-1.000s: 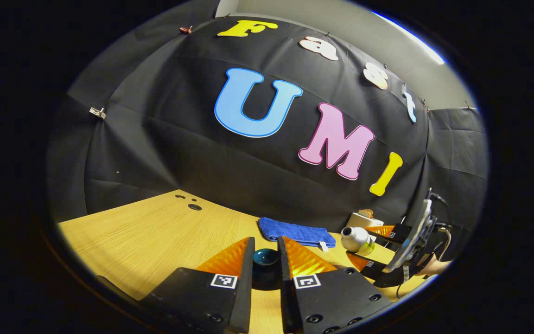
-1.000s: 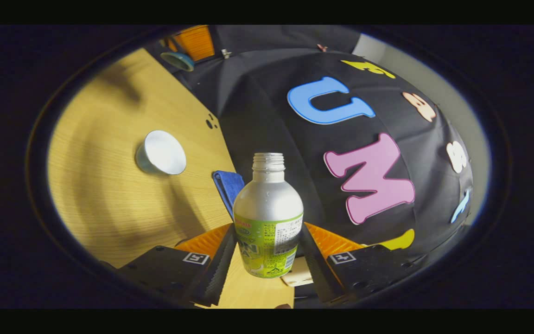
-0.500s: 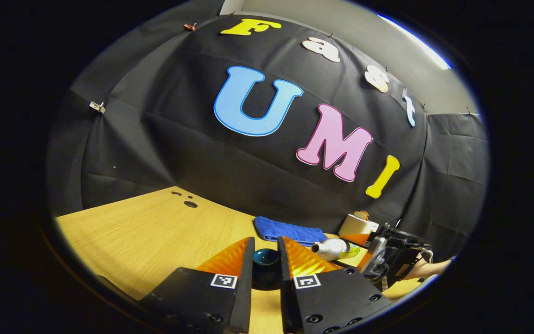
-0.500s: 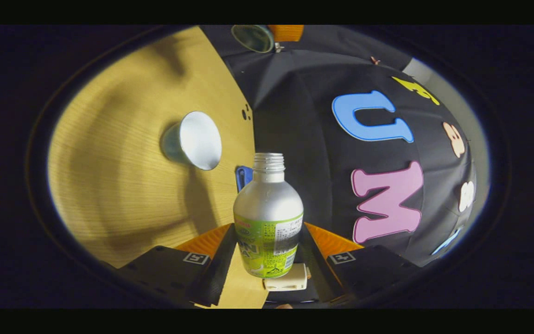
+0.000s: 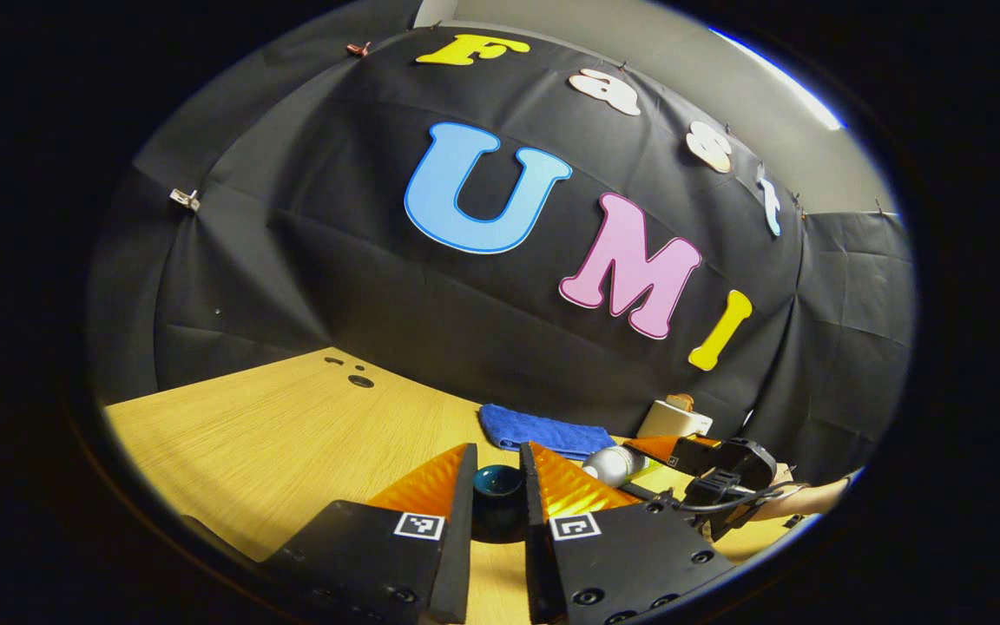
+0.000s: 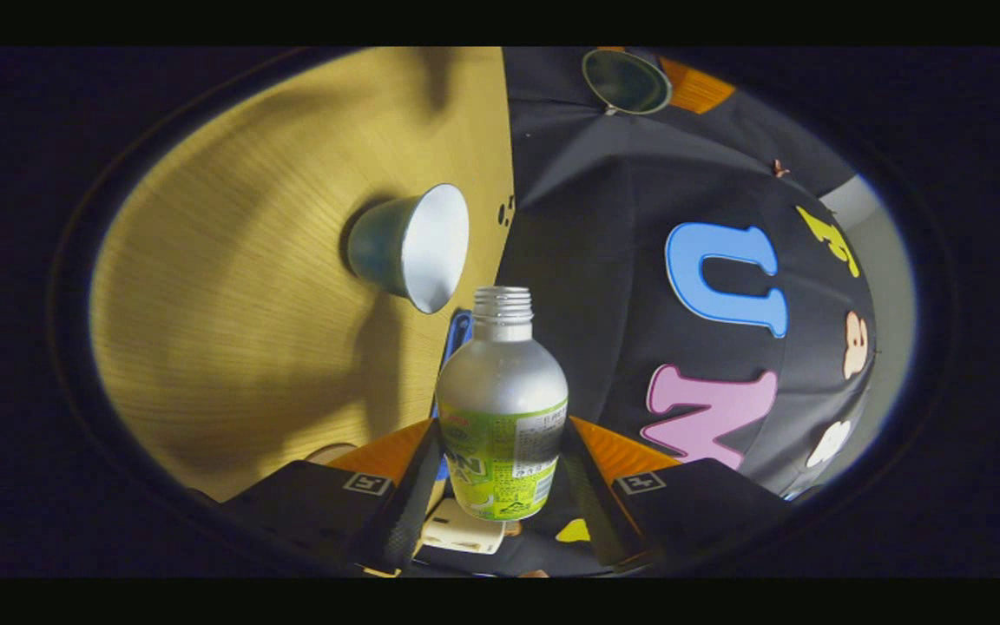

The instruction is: Open the teacup lid with one hand, grasp the water bottle and pour water into the teacup with the other hand; after pouring, place the water bottle on the coaster and then close the teacup lid.

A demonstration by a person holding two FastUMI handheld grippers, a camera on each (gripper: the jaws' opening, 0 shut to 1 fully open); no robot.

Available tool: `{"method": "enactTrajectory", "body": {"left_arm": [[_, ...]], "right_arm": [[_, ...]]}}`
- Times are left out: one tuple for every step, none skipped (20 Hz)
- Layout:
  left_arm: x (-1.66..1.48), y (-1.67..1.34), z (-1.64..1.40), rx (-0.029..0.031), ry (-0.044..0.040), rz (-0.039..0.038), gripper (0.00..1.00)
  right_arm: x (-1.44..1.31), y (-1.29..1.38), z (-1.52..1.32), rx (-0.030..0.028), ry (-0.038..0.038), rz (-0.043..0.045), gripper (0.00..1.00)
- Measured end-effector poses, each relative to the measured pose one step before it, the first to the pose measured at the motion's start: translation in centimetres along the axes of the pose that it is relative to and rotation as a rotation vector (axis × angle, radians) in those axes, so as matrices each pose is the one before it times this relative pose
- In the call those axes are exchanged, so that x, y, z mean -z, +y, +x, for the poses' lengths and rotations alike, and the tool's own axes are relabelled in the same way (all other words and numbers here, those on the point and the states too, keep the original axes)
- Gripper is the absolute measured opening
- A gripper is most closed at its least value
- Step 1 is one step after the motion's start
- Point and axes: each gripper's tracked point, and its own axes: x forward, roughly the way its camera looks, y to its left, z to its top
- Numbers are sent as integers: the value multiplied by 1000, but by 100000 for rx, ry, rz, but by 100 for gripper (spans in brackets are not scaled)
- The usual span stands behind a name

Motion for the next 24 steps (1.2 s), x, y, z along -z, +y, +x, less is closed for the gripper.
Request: {"method": "enactTrajectory", "body": {"left_arm": [[22,50,-39,-180,114,-70,30],[39,67,24,-93,47,-78,30],[-49,107,-68,-239,-25,-72,30],[60,93,83,-193,-45,7,30],[-53,93,-60,-300,36,-13,30],[42,-41,63,-170,55,-19,30],[33,35,37,-87,-33,-80,30],[-7,15,82,6,16,-121,30],[-45,-68,-30,-108,61,-57,30],[100,18,21,17,40,8,30],[-28,35,15,-44,-11,24,30],[7,89,-65,-65,-46,27,30],[-82,-1,-69,-19,-3,54,30],[60,-9,-11,-42,11,65,30],[-22,-11,-11,49,75,-1,30],[43,-45,66,32,53,-6,30],[-70,-1,-3,21,73,-15,30],[59,-61,43,188,-12,1,30],[-64,-11,2,-24,-100,-76,30],[28,5,-6,162,-35,-89,30],[-61,36,-29,-69,16,-23,30],[78,47,-6,-116,1,38,30],[-28,-4,-3,-17,-39,18,30],[-14,23,68,-130,-136,-21,30]], "right_arm": [[-50,111,189,-220,-174,-944,78],[-15,41,-65,-222,-186,-1034,78],[-10,-102,-91,179,-3,-1603,78],[-19,-38,-135,569,-266,-2175,78],[-224,-89,81,1013,-473,-2385,78],[-52,-16,-161,721,-352,-2225,78],[32,-123,52,401,-220,-1606,78],[71,22,-55,158,-217,-1436,78],[53,-251,3,308,2,-1457,78],[-7,-83,-63,308,-235,-1304,78],[4,-116,108,501,-228,-1161,78],[75,-15,11,166,-259,-948,78],[40,-84,73,91,-297,-903,78],[113,-178,154,416,-343,-909,78],[-66,-74,7,456,-251,-1165,78],[49,-97,32,362,-12,-1196,78],[21,-166,18,446,-53,-1392,78],[-20,-157,-9,636,-440,-1384,78],[-82,-102,-35,760,-566,-1327,78],[-87,-55,-127,519,-440,-1280,78],[-39,-60,-42,477,-286,-1384,78],[-1,-139,-68,440,-221,-1464,78],[78,-310,234,550,-42,-1577,78],[112,-226,53,540,-194,-1517,78]]}}
